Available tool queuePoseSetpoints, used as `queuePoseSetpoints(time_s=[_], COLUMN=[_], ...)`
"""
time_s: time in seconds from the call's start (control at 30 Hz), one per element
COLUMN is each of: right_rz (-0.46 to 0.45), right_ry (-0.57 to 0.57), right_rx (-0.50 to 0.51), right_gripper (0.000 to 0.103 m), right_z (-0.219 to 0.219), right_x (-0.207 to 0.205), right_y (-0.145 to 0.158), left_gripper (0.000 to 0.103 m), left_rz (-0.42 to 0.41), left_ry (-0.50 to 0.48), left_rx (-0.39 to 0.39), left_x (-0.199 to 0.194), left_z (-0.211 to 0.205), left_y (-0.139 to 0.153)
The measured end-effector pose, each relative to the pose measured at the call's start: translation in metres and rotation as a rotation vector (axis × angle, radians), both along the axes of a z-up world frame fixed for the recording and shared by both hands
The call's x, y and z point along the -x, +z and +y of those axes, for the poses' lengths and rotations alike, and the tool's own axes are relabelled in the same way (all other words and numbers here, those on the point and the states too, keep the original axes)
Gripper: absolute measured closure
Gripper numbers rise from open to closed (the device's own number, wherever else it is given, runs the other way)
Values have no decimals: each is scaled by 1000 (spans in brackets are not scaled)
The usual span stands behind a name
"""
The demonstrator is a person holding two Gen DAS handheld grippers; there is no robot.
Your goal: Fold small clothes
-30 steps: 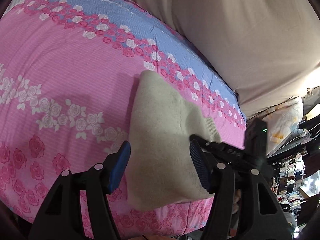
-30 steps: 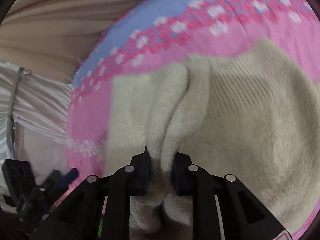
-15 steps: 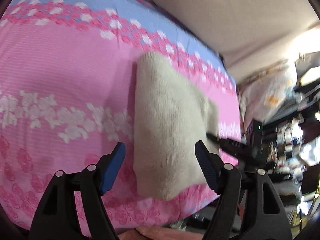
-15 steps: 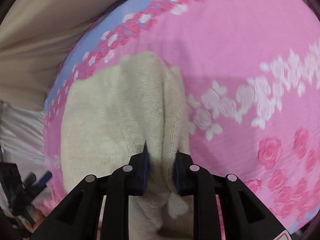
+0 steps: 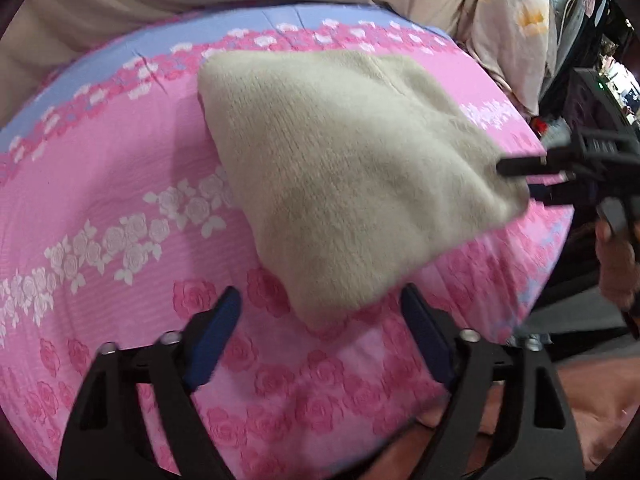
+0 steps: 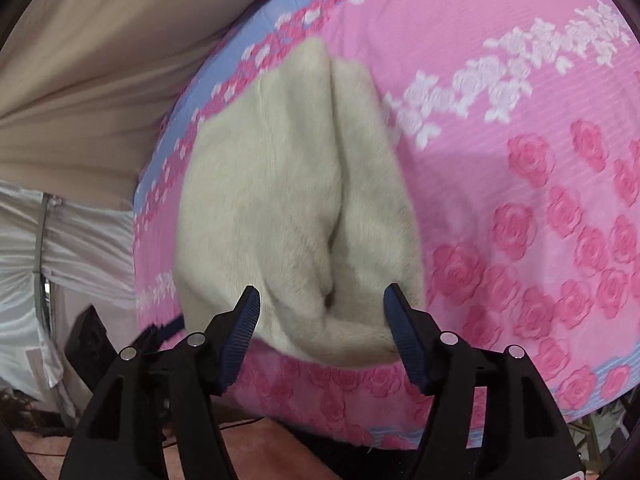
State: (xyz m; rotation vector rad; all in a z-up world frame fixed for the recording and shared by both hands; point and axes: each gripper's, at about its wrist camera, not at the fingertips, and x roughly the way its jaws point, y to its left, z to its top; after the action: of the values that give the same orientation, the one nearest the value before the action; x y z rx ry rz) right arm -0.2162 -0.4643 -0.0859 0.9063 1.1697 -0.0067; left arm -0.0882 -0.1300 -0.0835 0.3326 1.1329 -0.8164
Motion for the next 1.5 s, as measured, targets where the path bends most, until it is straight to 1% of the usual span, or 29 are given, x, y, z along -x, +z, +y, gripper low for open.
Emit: queuePoseSetpoints(time_s=[0.03,0.07,0.1,0.17,0.27,0.33,0.37,0.4,0.43,0.47,0.5,0.53,0.57,0.6,0.63,0.67,0.77,0.83,0.93,0.97,1.0,1.03,1.07,1.17,1.23,1.33,1.4,1.47,1.5], right_rz=[-1,0,-10,-98,-202,-135,-61,31,56,34,10,-19,-32,-37,-61,-105,-220,-241,-184,-135,-80,-20,14,-62,-78,-9,-32,-82,-99], right_ry=[35,69,76,70,50,71,90,104,78,9,-49,-87,-95,-91,-69,-34,117,240,462,526,566,597,589,570,595,647,642,632,631], right_rx=[25,38,54,71,105,182,236,247,179,109,67,81,141,211,273,285,237,205,247,243,266,293,273,277,269,303,238,175,163], right_gripper=[78,90,89,90,91,91,91,89,89,88,86,80,75,73,74,74,79,90,93,93,94,102,103,99,96,95,90,80,63], right_z=[6,10,11,9,-1,-6,-7,-10,-18,-25,-32,-35,-34,-31,-26,-21,15,57,128,149,161,168,171,170,172,177,176,176,176], right_x=[-7,-14,-20,-24,-17,-16,-20,-19,-13,-6,1,5,5,3,-4,-12,-50,-70,-89,-95,-96,-97,-96,-94,-90,-87,-73,-66,-66], right_y=[-2,-3,4,33,73,54,32,-1,-24,-28,-19,-3,15,31,50,66,100,99,66,41,18,-6,-16,22,33,12,11,17,16], left_gripper=[59,75,79,83,85,85,84,84,84,84,84,84,81,72,66,59,57,57,56,51,47,45,45,44,40,40,40,35,32], left_rz=[-1,18,28,48,30,72,91,104,112,132,133,118,91,61,32,8,-72,-86,-78,-81,-82,-83,-82,-100,-93,-59,-73,-89,-84], left_ry=[4,9,37,90,118,108,100,93,95,101,107,111,120,136,158,174,235,293,378,401,414,427,435,438,447,444,415,383,367], left_rx=[-2,2,18,82,120,101,81,33,8,3,19,43,76,99,98,91,61,44,48,49,51,51,51,40,49,66,69,75,85], left_x=[-2,-5,-11,-24,-28,-26,-24,-22,-21,-19,-19,-19,-19,-21,-25,-28,-44,-57,-71,-74,-75,-74,-73,-72,-73,-78,-83,-89,-97], left_z=[-2,-4,-2,13,31,34,33,29,28,31,35,40,47,54,58,59,55,55,61,64,67,70,73,82,86,84,75,62,53], left_y=[-5,-9,-7,12,37,29,19,2,-7,-11,-4,7,20,35,46,52,67,68,72,74,75,76,76,79,79,75,79,82,82])
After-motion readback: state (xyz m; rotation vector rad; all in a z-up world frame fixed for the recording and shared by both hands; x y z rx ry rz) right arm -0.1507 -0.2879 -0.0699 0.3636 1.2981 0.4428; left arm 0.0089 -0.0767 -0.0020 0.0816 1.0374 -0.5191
